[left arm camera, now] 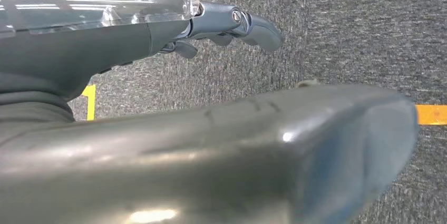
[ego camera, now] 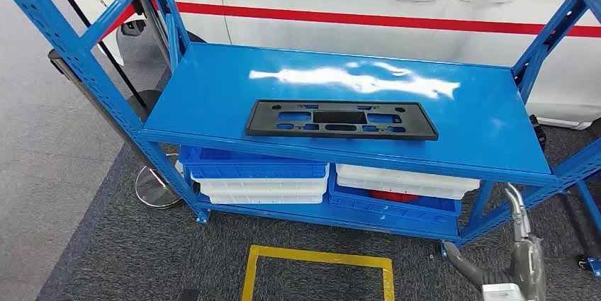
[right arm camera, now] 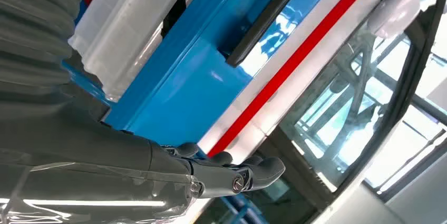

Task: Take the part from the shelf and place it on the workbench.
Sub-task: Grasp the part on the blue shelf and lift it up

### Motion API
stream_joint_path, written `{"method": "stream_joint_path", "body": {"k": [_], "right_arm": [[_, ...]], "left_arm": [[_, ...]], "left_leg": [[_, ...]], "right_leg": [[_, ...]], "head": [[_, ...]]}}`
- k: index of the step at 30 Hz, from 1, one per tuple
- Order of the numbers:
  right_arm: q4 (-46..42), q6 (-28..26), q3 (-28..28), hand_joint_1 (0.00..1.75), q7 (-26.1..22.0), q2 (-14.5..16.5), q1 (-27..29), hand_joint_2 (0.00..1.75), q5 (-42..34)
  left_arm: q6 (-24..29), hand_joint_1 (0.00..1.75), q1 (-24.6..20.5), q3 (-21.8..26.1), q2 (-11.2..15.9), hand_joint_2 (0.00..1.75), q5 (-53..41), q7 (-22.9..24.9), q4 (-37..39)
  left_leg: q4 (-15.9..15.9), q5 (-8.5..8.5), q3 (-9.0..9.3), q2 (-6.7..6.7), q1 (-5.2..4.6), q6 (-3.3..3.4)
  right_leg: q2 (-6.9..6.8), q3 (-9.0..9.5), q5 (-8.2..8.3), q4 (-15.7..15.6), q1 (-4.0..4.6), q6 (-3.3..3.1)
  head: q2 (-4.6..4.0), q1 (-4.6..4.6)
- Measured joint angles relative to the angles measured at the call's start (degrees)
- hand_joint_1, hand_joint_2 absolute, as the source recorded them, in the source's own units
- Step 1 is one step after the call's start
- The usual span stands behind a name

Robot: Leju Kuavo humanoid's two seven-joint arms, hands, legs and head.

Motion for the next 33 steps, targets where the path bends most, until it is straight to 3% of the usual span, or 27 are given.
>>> {"method": "stream_joint_path", "body": {"k": [7,20,25,28,30,32,33], "right_arm": [[2.8,-5.2,7.5,0.0,1.5,0.8,-3.2,1.75,10.2],[13.9,-15.4,21.2,0.0,5.6,5.0,-13.3,1.75,27.8],[21.4,-16.9,26.9,0.0,7.1,6.6,-19.0,1.75,28.8],[25.7,-17.7,29.7,0.0,7.7,7.8,-22.1,1.75,28.7],[28.7,-18.5,31.2,0.0,8.0,8.4,-24.2,1.75,28.5],[32.0,-19.3,32.6,0.0,8.3,8.8,-25.8,1.75,28.3],[33.5,-19.6,33.2,0.0,8.4,9.0,-26.4,1.75,28.2]], "left_arm": [[0.0,0.0,-0.2,-1.7,-0.2,0.0,-0.2,-0.1,0.1],[-0.1,0.0,-1.0,-5.6,-0.6,0.0,-0.5,0.0,0.4],[-0.5,0.0,-1.1,-6.5,-0.7,0.0,-0.4,0.3,0.5],[-0.9,0.0,-1.2,-6.7,-0.8,0.0,-0.3,0.3,0.6],[-1.4,0.0,-1.4,-6.8,-0.9,0.0,-0.1,0.2,0.6],[-1.9,0.0,-1.4,-6.8,-0.9,0.0,0.0,0.1,0.6],[-2.1,0.0,-1.4,-6.8,-0.9,0.0,0.0,0.1,0.6]], "left_leg": [[0.0,0.01,0.0,0.0,0.0,0.0],[0.0,0.06,-0.02,-0.01,0.0,0.0],[0.4,0.05,-0.29,-0.05,-0.31,0.33],[-0.7,0.83,0.16,0.03,0.07,1.02],[-1.6,1.51,0.59,0.11,0.49,1.55],[-1.6,1.62,0.53,0.06,0.47,1.71],[-1.6,1.57,0.54,0.0,0.47,1.68]], "right_leg": [[0.0,0.0,0.0,0.0,0.0,0.0],[0.0,0.0,0.02,0.0,0.02,0.02],[-0.03,-0.05,0.32,-0.2,-0.2,0.48],[-0.06,-0.19,0.07,0.1,-0.11,0.97],[-0.05,-2.06,-2.21,4.0,0.03,1.13],[-0.01,-5.88,-5.26,11.4,0.04,1.2],[-0.02,-7.55,-5.79,14.2,0.01,1.26]], "head": [[0.0,0.0],[0.0,0.0],[0.0,0.0],[0.0,0.0],[0.0,0.02],[0.0,0.02],[0.0,0.02]]}}
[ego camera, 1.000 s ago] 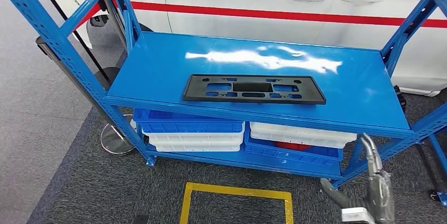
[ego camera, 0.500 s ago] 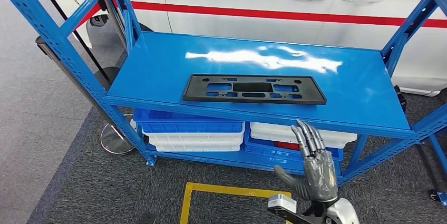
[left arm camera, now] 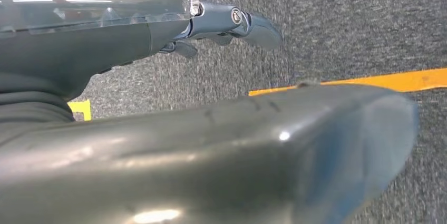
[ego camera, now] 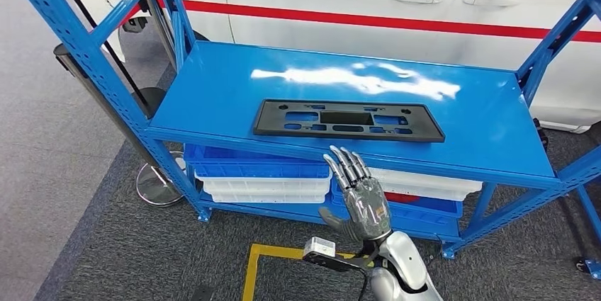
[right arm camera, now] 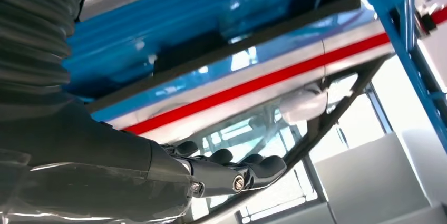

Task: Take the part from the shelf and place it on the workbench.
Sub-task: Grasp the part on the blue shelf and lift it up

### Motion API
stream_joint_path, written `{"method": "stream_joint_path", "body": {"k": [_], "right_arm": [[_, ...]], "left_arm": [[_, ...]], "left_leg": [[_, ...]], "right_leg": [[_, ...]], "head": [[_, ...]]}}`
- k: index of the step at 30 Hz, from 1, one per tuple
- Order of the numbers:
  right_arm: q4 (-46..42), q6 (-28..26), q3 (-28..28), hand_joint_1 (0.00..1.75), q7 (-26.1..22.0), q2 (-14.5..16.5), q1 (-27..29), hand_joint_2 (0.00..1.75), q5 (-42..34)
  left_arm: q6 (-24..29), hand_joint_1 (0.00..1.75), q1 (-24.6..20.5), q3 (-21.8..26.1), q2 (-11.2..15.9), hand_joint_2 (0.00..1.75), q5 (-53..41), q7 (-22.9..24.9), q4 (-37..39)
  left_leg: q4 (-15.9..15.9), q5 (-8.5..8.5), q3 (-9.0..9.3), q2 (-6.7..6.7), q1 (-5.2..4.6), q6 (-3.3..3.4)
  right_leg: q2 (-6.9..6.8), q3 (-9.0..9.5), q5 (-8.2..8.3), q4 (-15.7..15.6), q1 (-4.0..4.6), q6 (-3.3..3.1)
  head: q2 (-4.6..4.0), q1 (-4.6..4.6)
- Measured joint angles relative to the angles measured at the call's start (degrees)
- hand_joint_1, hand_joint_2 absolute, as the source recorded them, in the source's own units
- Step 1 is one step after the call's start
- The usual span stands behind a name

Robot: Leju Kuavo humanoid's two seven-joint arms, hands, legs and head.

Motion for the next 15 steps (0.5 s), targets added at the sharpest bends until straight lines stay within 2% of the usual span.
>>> {"method": "stream_joint_path", "body": {"k": [1,2,4,5,7,9,11,13,15], "right_arm": [[1.5,-0.4,0.7,0.0,0.1,0.2,-0.7,1.75,-0.1],[3.0,-0.7,1.3,0.0,0.1,0.5,-1.5,1.75,-0.2],[5.9,-1.5,2.7,0.0,0.2,1.1,-3.4,1.75,-0.6],[7.3,-1.9,3.3,0.0,0.2,1.5,-4.5,1.75,-0.8],[10.2,-2.8,4.5,0.0,0.1,2.1,-6.3,1.75,-1.5],[12.8,-3.4,5.3,0.0,-0.5,2.8,-7.7,1.75,-2.5],[14.8,-3.7,5.7,0.0,-1.4,3.6,-9.0,1.75,-3.6],[16.2,-4.0,5.8,0.0,-2.3,4.3,-9.9,1.75,-4.3],[17.4,-4.0,5.8,0.0,-3.0,4.8,-10.2,1.75,-4.8]], "left_arm": [[-0.2,0.0,0.0,0.0,0.0,0.0,0.0,-0.1,0.0],[-0.5,0.0,0.0,0.0,0.0,0.0,0.1,-0.1,0.0],[-1.0,0.0,0.0,0.0,-0.1,0.0,0.3,-0.3,0.1],[-1.3,0.0,-0.1,0.0,-0.1,0.0,0.5,-0.4,0.1],[-1.9,0.0,-0.3,0.0,-0.1,0.0,1.0,-0.6,0.1],[-2.6,0.0,-0.3,0.0,-0.1,0.0,1.5,-0.8,0.2],[-3.1,0.0,-0.4,0.0,-0.1,0.0,1.9,-1.2,0.2],[-3.5,0.0,-0.5,0.0,-0.1,0.0,2.1,-1.5,0.2],[-3.7,0.0,-0.4,0.0,-0.1,0.0,2.1,-1.6,0.3]], "left_leg": [[0.0,-0.08,0.07,-0.08,0.0,-0.08],[0.1,-0.24,0.22,-0.16,0.01,-0.22],[0.4,-0.75,0.48,-0.23,0.0,-0.66],[0.7,-1.07,0.45,-0.23,-0.08,-0.97],[1.0,-1.41,0.1,-0.21,-0.16,-1.65],[1.0,-1.59,-0.07,-0.19,-0.09,-2.29],[2.4,-2.7,-0.57,-0.13,0.02,-2.96],[8.5,-5.69,-3.49,-0.07,0.31,-3.69],[16.4,-8.31,-7.91,-0.06,0.71,-4.27]], "right_leg": [[-0.01,-0.84,0.59,1.0,-0.03,0.03],[-0.01,-0.55,2.4,-0.5,-0.08,0.01],[0.01,2.35,6.85,-7.8,-0.13,-0.27],[0.03,3.75,8.12,-11.2,-0.06,-0.51],[0.13,4.78,8.33,-14.0,0.2,-1.04],[0.18,4.77,8.33,-14.4,0.29,-1.66],[0.11,5.12,8.38,-14.9,0.08,-2.26],[-0.06,5.43,8.33,-15.2,-0.1,-2.61],[-0.16,5.47,8.23,-15.1,-0.11,-2.75]], "head": [[0.0,0.0],[0.0,0.0],[0.0,0.0],[0.0,0.0],[0.0,-0.01],[0.01,-0.02],[0.0,-0.03],[-0.01,-0.04],[0.0,-0.04]]}}
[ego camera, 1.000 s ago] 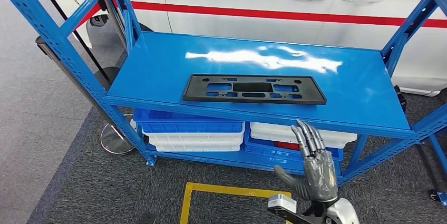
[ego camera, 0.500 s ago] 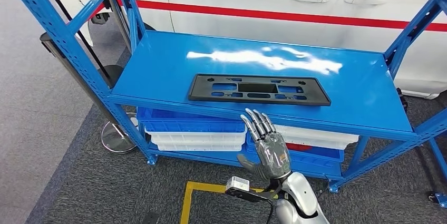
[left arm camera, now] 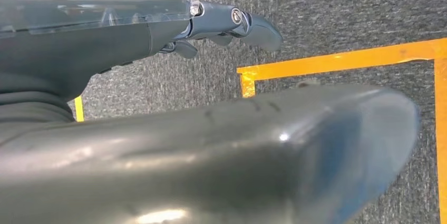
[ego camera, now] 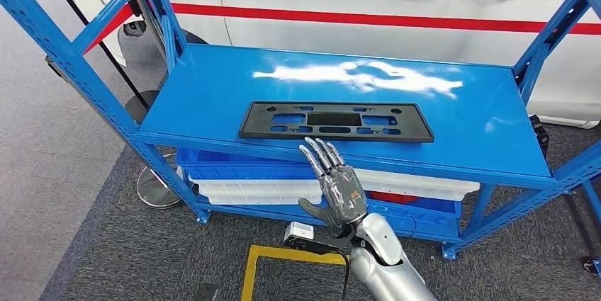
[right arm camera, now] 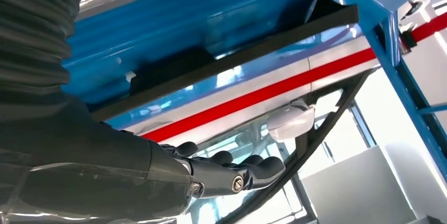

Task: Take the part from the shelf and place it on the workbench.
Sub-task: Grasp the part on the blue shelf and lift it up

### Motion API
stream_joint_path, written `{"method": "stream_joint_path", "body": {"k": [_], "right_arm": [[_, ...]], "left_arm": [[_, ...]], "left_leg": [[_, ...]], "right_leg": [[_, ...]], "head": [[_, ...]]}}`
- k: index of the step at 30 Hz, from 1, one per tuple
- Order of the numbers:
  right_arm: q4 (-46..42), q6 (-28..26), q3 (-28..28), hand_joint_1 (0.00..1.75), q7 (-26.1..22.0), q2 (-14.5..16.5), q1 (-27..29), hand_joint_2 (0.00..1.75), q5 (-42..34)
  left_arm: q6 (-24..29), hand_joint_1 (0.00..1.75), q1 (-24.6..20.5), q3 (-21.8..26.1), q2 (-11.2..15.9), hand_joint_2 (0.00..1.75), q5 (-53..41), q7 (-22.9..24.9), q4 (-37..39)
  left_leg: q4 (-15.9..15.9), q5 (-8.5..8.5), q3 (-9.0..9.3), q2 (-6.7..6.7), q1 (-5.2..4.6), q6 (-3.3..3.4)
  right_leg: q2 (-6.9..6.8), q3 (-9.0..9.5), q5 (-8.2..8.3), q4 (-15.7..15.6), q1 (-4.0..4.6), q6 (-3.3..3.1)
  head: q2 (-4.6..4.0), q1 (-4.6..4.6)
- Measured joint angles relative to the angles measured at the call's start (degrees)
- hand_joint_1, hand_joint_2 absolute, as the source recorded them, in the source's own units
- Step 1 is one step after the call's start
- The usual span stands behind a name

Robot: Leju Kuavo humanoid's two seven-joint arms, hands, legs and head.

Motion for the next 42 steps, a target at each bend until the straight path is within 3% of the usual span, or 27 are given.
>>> {"method": "stream_joint_path", "body": {"k": [1,2,4,6,9,11,13,15,16,17,18,20,22,24,27,30,31,32,33,35,36,38,40,42], "right_arm": [[0.3,0.0,0.1,0.0,0.0,0.1,0.0,1.75,-0.5],[0.4,0.0,0.1,0.0,0.5,0.0,0.1,1.75,-1.0],[-0.8,-0.1,0.3,0.0,2.1,-1.0,0.6,1.75,-1.2],[-3.0,-0.2,0.2,0.0,3.2,-2.4,1.6,1.75,-0.1],[-6.8,-0.2,-1.0,0.0,4.8,-3.6,3.4,1.75,4.3],[-10.0,-0.3,-2.6,0.0,7.5,-3.8,4.3,1.75,8.6],[-12.5,-0.3,-4.0,0.0,10.8,-3.9,4.5,1.75,13.8],[-14.3,-0.3,-5.5,0.0,13.7,-3.9,4.7,1.75,19.9],[-15.0,-0.3,-6.2,0.0,14.9,-3.9,4.8,1.75,22.7],[-15.6,-0.3,-6.9,0.0,16.0,-3.9,4.8,1.75,25.0],[-16.0,-0.3,-7.4,0.0,16.9,-3.9,4.8,1.75,26.7],[-17.1,-0.3,-8.4,0.0,18.4,-3.9,4.8,1.75,28.9],[-18.0,-0.3,-9.0,0.0,19.3,-4.0,4.8,1.75,30.2],[-18.6,-0.3,-9.5,0.0,19.6,-4.1,4.8,1.75,30.8],[-19.0,-0.3,-9.7,0.0,19.6,-4.2,5.0,1.75,31.0],[-18.9,-0.3,-9.7,0.0,19.8,-4.2,5.1,1.75,31.3],[-18.7,-0.3,-9.7,0.0,19.9,-4.2,5.1,1.75,31.5],[-18.4,-0.3,-9.7,0.0,20.0,-4.2,5.2,1.75,31.6],[-18.0,-0.3,-9.6,0.0,20.2,-4.2,5.2,1.75,31.7],[-17.3,-0.3,-9.4,0.0,20.6,-4.2,5.2,1.75,31.8],[-16.9,-0.3,-9.3,0.0,20.9,-4.1,5.1,1.75,31.8],[-16.2,-0.3,-8.7,0.0,21.7,-4.1,4.9,1.75,31.8],[-15.2,-0.3,-8.0,0.0,22.5,-4.1,4.7,1.75,31.8],[-14.2,-0.3,-7.4,0.0,22.8,-4.1,4.4,1.75,31.7]], "left_arm": [[-0.3,0.0,0.1,0.0,0.1,0.0,-0.1,-0.1,0.0],[-0.7,0.0,0.2,-0.1,0.1,0.0,-0.2,-0.2,0.1],[-1.4,0.0,0.3,-0.3,0.4,0.0,-0.4,-0.3,0.1],[-1.5,0.0,0.3,-0.6,0.4,0.0,-0.5,-0.2,0.1],[-0.9,0.0,0.5,-1.2,0.4,0.0,-0.7,0.5,0.2],[-0.5,0.0,0.5,-1.5,0.4,0.0,-1.0,0.8,0.2],[-0.3,0.0,0.5,-1.6,0.2,0.0,-1.2,0.5,0.2],[-0.2,0.0,0.6,-1.6,0.0,0.0,-1.1,0.2,0.2],[-0.2,0.0,0.6,-1.6,0.0,0.0,-1.0,0.1,0.2],[-0.2,0.0,0.7,-1.6,-0.1,0.0,-1.0,0.0,0.2],[-0.2,0.0,0.7,-1.6,-0.1,0.0,-0.9,-0.1,0.2],[-0.2,0.0,0.7,-1.7,-0.2,0.0,-0.7,-0.2,0.2],[-0.3,0.0,0.7,-1.7,-0.3,0.0,-0.3,-0.3,0.3],[-0.4,0.0,0.7,-1.7,-0.3,0.0,-0.2,-0.3,0.3],[-0.7,0.0,0.6,-1.7,-0.3,0.0,-0.2,-0.4,0.3],[-1.1,0.0,0.7,-1.7,-0.2,0.0,-0.1,-0.9,0.4],[-1.3,0.0,0.7,-1.7,-0.2,0.0,0.0,-1.1,0.4],[-1.4,0.0,0.8,-1.7,-0.2,0.0,0.1,-1.3,0.4],[-1.6,0.0,0.8,-1.7,-0.1,0.0,0.3,-1.5,0.5],[-1.9,0.0,0.8,-1.7,0.0,0.0,0.7,-1.9,0.5],[-2.0,0.0,0.7,-1.7,0.0,0.0,0.9,-2.0,0.5],[-2.2,0.0,0.7,-1.7,0.0,0.0,1.0,-2.2,0.5],[-2.4,0.0,0.8,-1.7,0.1,0.0,1.0,-2.4,0.5],[-2.6,0.0,0.8,-1.7,0.1,0.0,1.0,-2.4,0.5]], "left_leg": [[1.8,0.18,-1.33,0.0,0.19,-0.18],[1.3,1.49,-1.59,0.01,0.35,-0.3],[-5.9,6.27,1.0,0.04,0.66,-0.43],[-12.7,9.02,3.94,-0.01,0.58,-0.09],[-14.4,9.27,4.56,-0.14,0.24,1.36],[-14.7,9.63,4.61,-0.08,0.26,2.35],[-15.0,9.91,4.65,-0.01,0.24,3.17],[-15.0,9.92,4.52,0.01,-0.05,3.58],[-15.0,9.9,4.5,0.0,-0.24,3.69],[-14.9,9.87,4.51,-0.04,-0.44,3.77],[-14.9,9.84,4.56,-0.09,-0.64,3.83],[-14.9,9.76,4.75,-0.17,-0.99,3.87],[-14.8,9.66,4.71,-0.17,-1.2,3.67],[-14.9,9.62,4.62,-0.09,-1.17,3.25],[-13.2,8.19,4.03,0.03,-1.16,2.31],[-3.3,3.37,-0.51,0.04,-0.38,1.1],[-0.4,2.56,-1.94,0.05,-0.02,0.73],[0.5,2.84,-2.5,0.06,0.32,0.4],[-0.7,4.13,-1.99,0.07,0.62,0.11],[-7.8,7.82,1.38,0.16,1.1,-0.48],[-11.1,8.94,2.97,0.11,1.11,-0.45],[-14.2,9.27,4.36,-0.04,0.92,0.27],[-14.2,9.27,4.31,-0.14,0.68,1.49],[-14.4,9.38,4.41,-0.15,0.65,2.43]], "right_leg": [[0.01,0.03,-0.06,0.0,-0.02,0.01],[0.07,0.09,-0.13,0.1,-0.08,0.08],[0.16,0.39,-0.4,0.2,-0.29,0.5],[0.18,0.58,-0.64,0.4,-0.24,1.21],[0.28,0.58,-0.39,0.1,-0.12,2.38],[0.26,0.25,-1.13,0.9,-0.29,3.03],[0.23,-2.03,-4.21,6.0,-0.31,3.28],[0.23,-5.83,-7.69,13.9,-0.19,3.28],[0.23,-7.09,-8.27,16.4,-0.14,3.21],[0.23,-7.31,-7.73,16.8,-0.05,3.02],[0.23,-6.42,-6.25,15.0,0.11,2.7],[0.23,-2.32,-2.51,6.9,0.73,1.44],[0.08,0.46,-0.74,1.1,1.28,0.58],[0.02,0.76,-0.64,0.0,1.45,0.53],[-0.09,1.4,-0.13,-1.2,0.71,0.21],[-0.26,1.69,-0.04,-1.6,0.39,0.03],[-0.29,1.69,-0.09,-1.5,0.33,0.09],[-0.29,1.7,-0.18,-1.5,0.22,0.19],[-0.28,1.75,-0.3,-1.4,0.04,0.38],[-0.25,1.88,-0.71,-0.9,-0.34,1.04],[-0.21,1.84,-0.96,-0.6,-0.4,1.48],[-0.14,1.68,-1.19,-0.2,-0.32,2.27],[-0.12,1.68,-1.19,-0.3,-0.35,2.96],[-0.11,1.12,-2.31,1.2,-0.56,3.49]], "head": [[0.0,0.0],[0.0,0.0],[0.0,0.01],[0.0,0.01],[0.0,0.02],[0.0,0.02],[0.0,0.02],[0.0,0.03],[0.0,0.03],[0.0,0.03],[0.0,0.02],[0.0,0.02],[0.0,0.02],[0.0,0.02],[0.0,0.02],[0.0,0.01],[0.0,0.01],[0.0,0.01],[0.0,0.02],[0.0,0.02],[0.0,0.02],[0.01,0.03],[0.01,0.05],[0.01,0.05]]}}
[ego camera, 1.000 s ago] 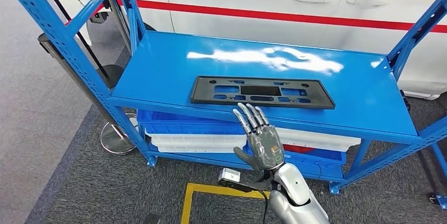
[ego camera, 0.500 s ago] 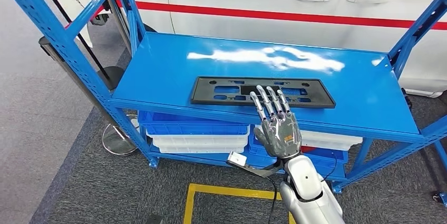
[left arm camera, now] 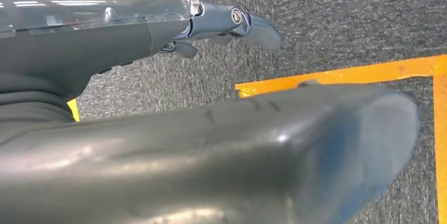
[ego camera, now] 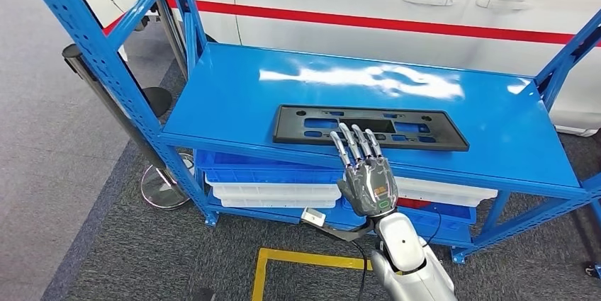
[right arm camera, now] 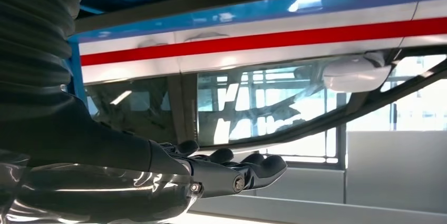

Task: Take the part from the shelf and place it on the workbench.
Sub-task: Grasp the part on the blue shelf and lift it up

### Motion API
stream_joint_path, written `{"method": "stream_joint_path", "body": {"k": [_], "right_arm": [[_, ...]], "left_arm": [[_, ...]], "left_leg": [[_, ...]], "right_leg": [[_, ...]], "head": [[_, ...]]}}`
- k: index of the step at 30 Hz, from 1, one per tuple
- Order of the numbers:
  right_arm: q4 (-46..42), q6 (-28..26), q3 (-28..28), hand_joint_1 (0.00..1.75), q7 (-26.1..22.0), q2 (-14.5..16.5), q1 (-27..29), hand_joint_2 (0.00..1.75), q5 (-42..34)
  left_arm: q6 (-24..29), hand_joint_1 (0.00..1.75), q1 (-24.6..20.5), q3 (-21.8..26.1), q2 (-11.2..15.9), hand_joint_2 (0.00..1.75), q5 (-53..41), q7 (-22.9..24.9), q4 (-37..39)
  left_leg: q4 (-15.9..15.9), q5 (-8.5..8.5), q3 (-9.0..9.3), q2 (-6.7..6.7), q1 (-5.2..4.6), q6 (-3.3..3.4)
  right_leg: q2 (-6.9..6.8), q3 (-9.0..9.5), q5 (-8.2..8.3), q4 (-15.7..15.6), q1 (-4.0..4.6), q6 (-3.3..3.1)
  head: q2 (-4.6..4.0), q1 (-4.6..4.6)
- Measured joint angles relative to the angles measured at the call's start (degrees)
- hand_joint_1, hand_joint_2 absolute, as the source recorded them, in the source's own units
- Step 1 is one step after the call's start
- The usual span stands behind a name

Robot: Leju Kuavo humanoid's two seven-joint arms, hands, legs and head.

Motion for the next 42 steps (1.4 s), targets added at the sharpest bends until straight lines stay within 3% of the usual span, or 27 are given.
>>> {"method": "stream_joint_path", "body": {"k": [1,3,4,5,6,7,8,10,12,15,16,18,20,21,23,25,26,30,32,34,35,36,37,39,40,42], "right_arm": [[0.5,0.0,0.2,0.0,0.0,0.0,-0.2,1.75,-0.1],[1.6,0.0,0.5,0.0,0.0,0.0,-0.4,1.75,-0.2],[2.1,0.0,0.7,0.0,0.1,0.0,-0.4,1.75,-0.2],[2.5,0.0,0.8,0.0,0.1,0.0,-0.4,1.75,-0.2],[3.0,0.0,0.9,0.0,0.2,-0.1,-0.4,1.75,-0.2],[3.4,0.0,1.0,0.0,0.3,-0.1,-0.5,1.75,-0.2],[3.7,0.0,1.1,0.0,0.4,-0.1,-0.6,1.75,-0.2],[4.3,0.0,1.2,0.0,0.6,-0.1,-0.9,1.75,-0.2],[4.8,0.0,1.3,0.0,0.8,-0.1,-1.1,1.75,-0.3],[5.6,0.0,1.3,0.0,1.4,0.0,-1.4,1.75,-0.4],[5.9,0.0,1.3,0.0,1.7,0.1,-1.6,1.75,-0.4],[6.7,0.1,1.3,0.0,2.2,0.1,-2.0,1.75,-0.5],[7.4,0.3,1.2,0.0,2.7,0.1,-2.2,1.75,-0.5],[7.6,0.4,1.1,0.0,2.9,0.1,-2.2,1.75,-0.5],[8.0,0.7,0.7,0.0,3.3,0.1,-2.2,1.75,-0.3],[8.2,0.9,0.3,0.0,3.5,0.0,-2.3,1.75,0.0],[8.2,0.9,0.0,0.0,3.5,-0.1,-2.4,1.75,0.0],[8.4,0.8,-0.6,0.0,3.6,-0.3,-2.5,1.75,0.1],[8.4,0.8,-0.7,0.0,3.6,-0.3,-2.7,1.75,0.2],[8.6,0.7,-0.8,0.0,3.6,-0.5,-2.6,1.75,0.2],[8.7,0.7,-0.8,0.0,3.6,-0.6,-2.4,1.75,0.2],[8.8,0.6,-0.8,0.0,3.6,-0.8,-2.2,1.75,0.2],[8.9,0.6,-0.8,0.0,3.6,-0.9,-2.0,1.75,0.2],[9.0,0.5,-0.9,0.0,3.7,-1.0,-1.9,1.75,0.2],[9.0,0.5,-0.9,0.0,3.7,-1.0,-1.9,1.75,0.2],[9.1,0.4,-1.0,0.0,3.9,-1.1,-1.9,1.75,0.3]], "left_arm": [[-0.1,0.0,0.0,0.0,0.0,0.0,0.0,0.0,0.0],[-0.1,0.0,0.0,0.0,0.0,0.0,0.0,0.0,0.0],[-0.2,0.0,0.0,0.0,0.0,0.0,0.0,0.0,0.0],[-0.2,0.0,0.0,0.0,0.1,0.0,0.0,0.1,0.0],[-0.2,0.0,0.0,0.0,0.1,0.0,0.0,0.1,0.0],[-0.2,0.0,0.0,0.0,0.1,0.0,0.0,0.1,0.0],[-0.3,0.0,0.0,0.0,0.1,0.0,0.0,0.2,0.0],[-0.4,0.0,-0.1,0.0,0.1,0.0,0.0,0.2,0.0],[-0.4,0.0,-0.1,0.0,0.0,0.0,0.0,0.3,0.0],[-0.6,0.0,-0.2,0.0,0.1,0.0,0.0,0.2,0.0],[-0.6,0.0,-0.2,0.0,0.2,0.0,0.0,0.2,0.0],[-0.8,0.0,-0.2,0.0,0.3,0.0,0.0,0.2,0.0],[-1.0,0.0,-0.1,-0.1,0.5,0.0,0.0,0.4,0.0],[-1.1,0.0,0.0,-0.2,0.5,0.0,0.0,0.5,0.0],[-1.2,0.0,0.1,-0.5,0.7,0.0,0.0,0.7,0.0],[-1.2,0.0,0.0,-0.8,0.8,0.0,0.0,0.9,0.0],[-1.2,0.0,-0.1,-0.9,0.8,0.0,0.0,1.0,0.0],[-1.2,0.0,0.1,-1.2,0.9,0.0,0.0,1.3,0.0],[-1.2,0.0,0.0,-1.2,1.0,0.0,0.0,1.3,0.0],[-1.3,0.0,-0.1,-1.2,1.0,0.0,0.0,1.3,0.0],[-1.3,0.0,0.0,-1.3,1.0,0.0,0.0,1.3,0.0],[-1.4,0.0,0.0,-1.3,1.0,0.0,0.0,1.3,0.0],[-1.4,0.0,0.1,-1.3,1.0,0.0,0.0,1.3,0.0],[-1.6,0.0,0.1,-1.3,1.0,0.0,-0.1,1.1,0.0],[-1.7,0.0,0.1,-1.3,1.0,0.0,-0.1,1.0,0.0],[-2.0,0.0,-0.1,-1.4,0.9,0.0,-0.1,0.7,0.0]], "left_leg": [[-0.1,0.04,0.05,0.01,0.01,0.38],[-0.1,-0.08,0.07,0.03,-0.19,0.83],[-0.1,-0.15,0.12,0.03,-0.37,0.97],[-0.1,-0.25,0.22,0.0,-0.57,1.1],[-0.1,-0.37,0.4,-0.07,-0.77,1.2],[-0.1,-0.53,0.67,-0.17,-0.99,1.28],[-0.1,-0.72,0.96,-0.26,-1.16,1.31],[-0.1,-1.09,1.25,-0.37,-1.44,1.1],[-0.2,-1.3,1.29,-0.39,-1.36,0.57],[0.3,-2.1,1.48,-0.22,-1.37,-0.34],[2.1,-3.05,0.77,-0.13,-1.37,-0.61],[9.2,-6.03,-2.94,-0.01,-0.98,-1.14],[15.1,-7.3,-6.69,0.03,-0.52,-1.74],[15.1,-6.22,-7.21,0.06,-0.3,-1.99],[8.7,-1.42,-4.98,0.21,0.09,-2.28],[2.1,1.3,-2.01,0.34,0.04,-2.07],[0.6,1.44,-1.29,0.37,-0.08,-1.76],[-0.4,0.68,-0.26,0.2,-0.15,-0.04],[-0.8,0.43,0.53,0.19,-0.07,0.57],[-0.8,0.02,0.94,0.16,-0.18,0.95],[-0.8,-0.25,1.2,0.11,-0.27,1.05],[-0.8,-0.56,1.55,0.05,-0.36,1.07],[-0.8,-0.91,2.03,-0.01,-0.44,1.03],[-0.8,-1.68,3.04,-0.06,-0.57,0.83],[-0.9,-2.05,3.44,-0.09,-0.64,0.63],[-0.8,-2.54,3.85,-0.1,-0.75,-0.02]], "right_leg": [[0.02,-1.15,-1.41,2.4,-0.03,0.13],[0.03,-5.05,-4.88,10.2,0.08,0.18],[0.04,-6.97,-5.92,13.7,0.18,0.12],[0.04,-8.09,-5.82,15.4,0.29,-0.06],[0.05,-8.07,-4.57,14.8,0.44,-0.38],[0.08,-7.0,-2.46,12.0,0.66,-0.87],[0.13,-5.26,-0.16,7.9,0.98,-1.55],[0.15,-2.27,2.24,1.3,1.58,-2.8],[0.18,-1.42,2.11,-0.5,1.97,-3.41],[0.15,-0.3,2.18,-2.1,1.46,-3.71],[0.06,0.25,2.19,-2.6,1.19,-3.81],[-0.07,0.96,1.83,-2.8,1.07,-3.96],[-0.05,1.47,1.27,-2.7,1.04,-3.9],[0.0,1.79,0.95,-2.7,0.99,-3.77],[0.13,2.67,0.12,-2.4,0.82,-3.33],[0.2,3.27,-0.68,-2.1,0.88,-2.65],[0.22,3.39,-0.94,-2.1,0.94,-2.28],[0.24,3.34,-1.36,-0.8,0.86,-0.99],[0.26,0.9,-3.39,3.8,0.74,-0.57],[0.27,-3.93,-6.03,11.3,0.74,-0.32],[0.26,-6.09,-6.44,14.0,0.75,-0.33],[0.26,-7.28,-5.67,14.7,0.77,-0.44],[0.27,-7.3,-3.74,13.0,0.82,-0.68],[0.28,-4.98,1.5,5.6,1.08,-1.46],[0.26,-3.84,2.69,2.2,1.32,-1.88],[0.32,-2.71,3.08,-1.0,1.72,-2.6]], "head": [[0.0,0.01],[-0.01,0.0],[-0.01,0.01],[-0.01,0.0],[-0.01,0.0],[-0.01,0.0],[-0.01,-0.01],[-0.01,-0.01],[-0.01,-0.01],[0.0,-0.02],[0.0,-0.02],[-0.01,-0.02],[-0.01,-0.01],[-0.01,-0.01],[-0.01,-0.01],[-0.01,-0.01],[-0.01,-0.01],[-0.01,-0.01],[-0.01,-0.01],[-0.01,-0.01],[-0.01,-0.01],[-0.01,-0.01],[-0.01,-0.01],[-0.01,-0.01],[-0.01,-0.01],[-0.01,0.02]]}}
